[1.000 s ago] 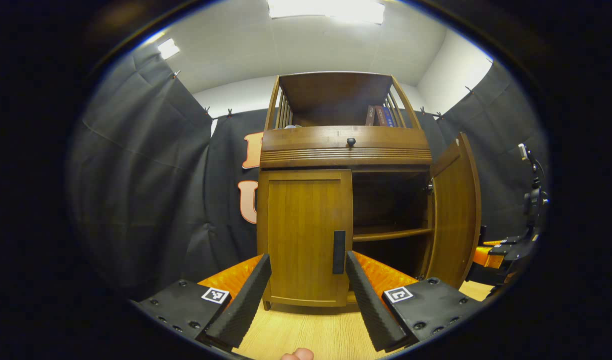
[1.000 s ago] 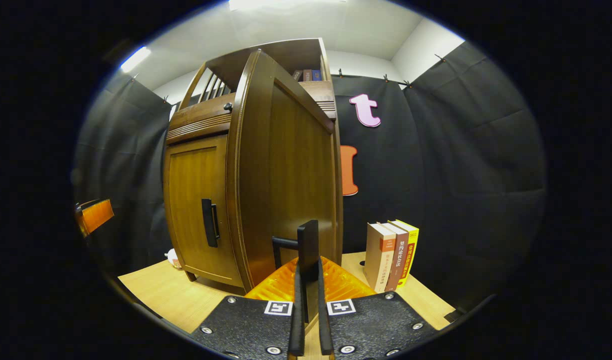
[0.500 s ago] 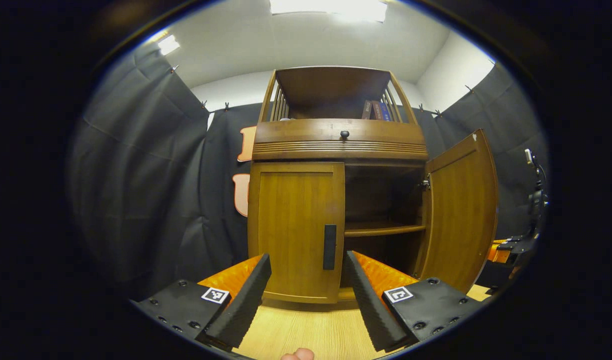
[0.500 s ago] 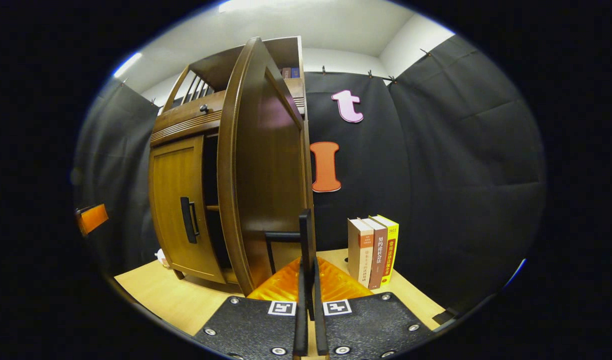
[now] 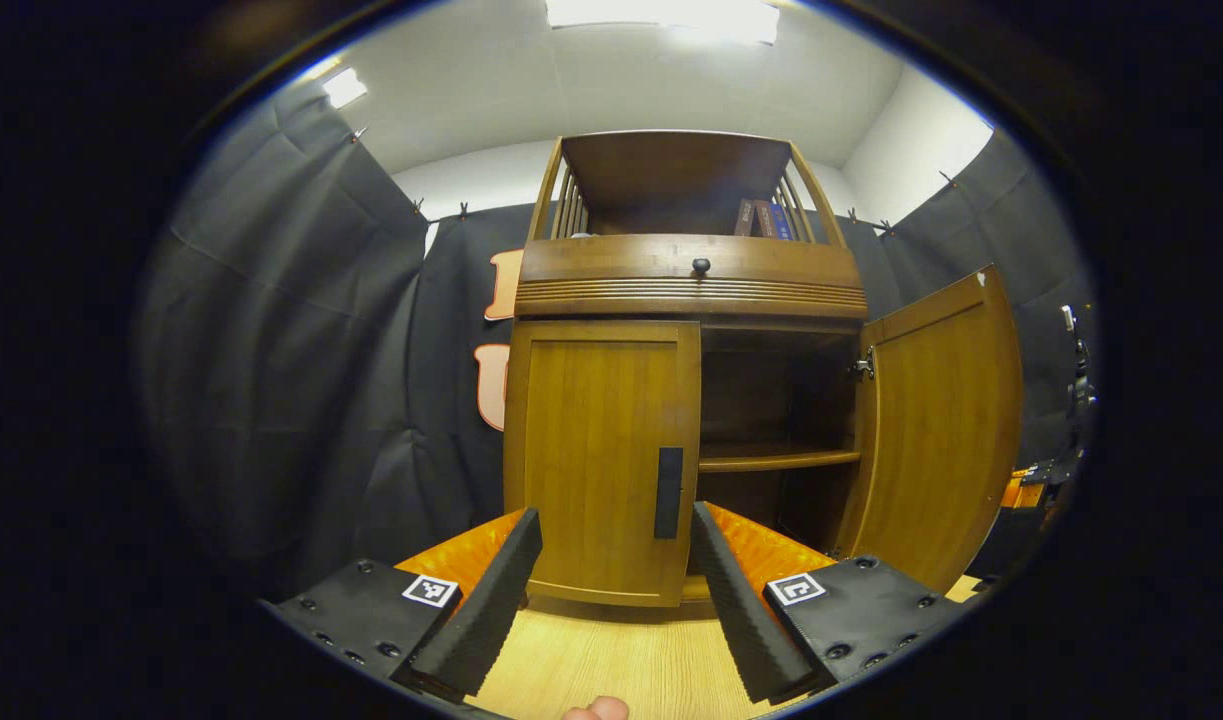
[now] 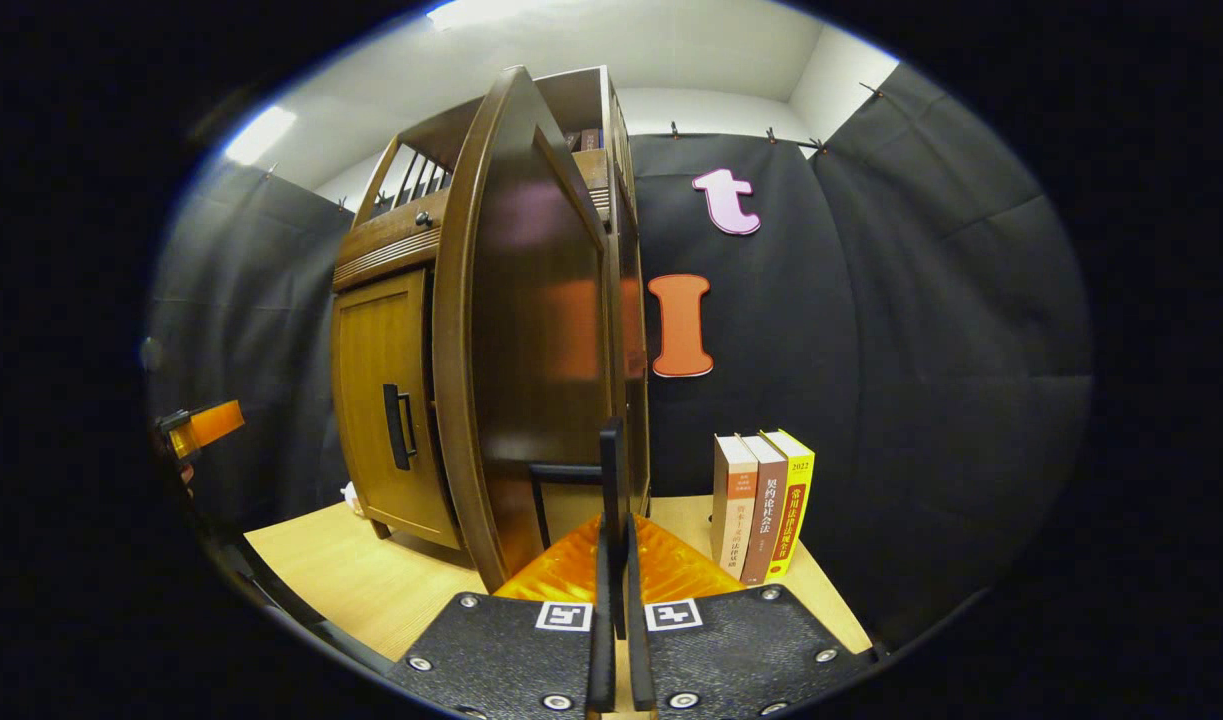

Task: Open the right door of the double-door shoe cabinet with the right hand, and open the left door with the left hand.

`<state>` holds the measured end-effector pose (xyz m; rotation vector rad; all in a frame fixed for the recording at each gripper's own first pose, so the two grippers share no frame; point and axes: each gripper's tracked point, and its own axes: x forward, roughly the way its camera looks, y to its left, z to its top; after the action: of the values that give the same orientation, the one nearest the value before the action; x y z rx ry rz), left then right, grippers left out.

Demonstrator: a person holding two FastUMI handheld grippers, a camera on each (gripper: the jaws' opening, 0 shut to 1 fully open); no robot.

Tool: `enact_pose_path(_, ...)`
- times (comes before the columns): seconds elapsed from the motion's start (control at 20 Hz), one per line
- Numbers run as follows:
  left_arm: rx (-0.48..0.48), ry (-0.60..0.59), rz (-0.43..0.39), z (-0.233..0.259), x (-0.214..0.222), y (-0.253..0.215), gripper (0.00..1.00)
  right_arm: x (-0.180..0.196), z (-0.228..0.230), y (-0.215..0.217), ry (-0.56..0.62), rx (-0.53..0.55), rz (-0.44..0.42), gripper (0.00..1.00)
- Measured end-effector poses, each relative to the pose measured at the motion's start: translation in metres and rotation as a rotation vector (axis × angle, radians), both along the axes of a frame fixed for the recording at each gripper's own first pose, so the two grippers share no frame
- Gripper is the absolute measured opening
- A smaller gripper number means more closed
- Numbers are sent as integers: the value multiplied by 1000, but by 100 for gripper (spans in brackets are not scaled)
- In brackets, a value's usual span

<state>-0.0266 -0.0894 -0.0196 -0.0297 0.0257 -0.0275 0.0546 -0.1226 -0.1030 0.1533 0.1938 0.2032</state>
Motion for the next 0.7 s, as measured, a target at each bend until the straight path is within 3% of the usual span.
enact_pose_path(0.1, -6, 4, 7, -1, 0, 3, 98, 1, 0, -10, -3, 23, 19, 4)
enact_pose_path(0.15, -10, 3, 16, -1, 0, 5, 98, 3, -1, -12, 0, 22, 38, 10)
enact_pose_path(0.2, -17, 3, 20, 0, 1, 7, 97, 4, -2, -11, 1, 21, 54, 4)
enact_pose_path(0.35, -45, 2, 21, -1, 0, 7, 96, 2, -3, -11, -2, 41, 69, 5)
enact_pose_path(0.5, -43, 3, 26, 0, 1, 10, 97, -11, -17, -18, 57, 39, 36, 9)
enact_pose_path(0.7, -36, 9, 28, -5, 4, 13, 97, -33, -9, -22, 52, 53, -34, 19)
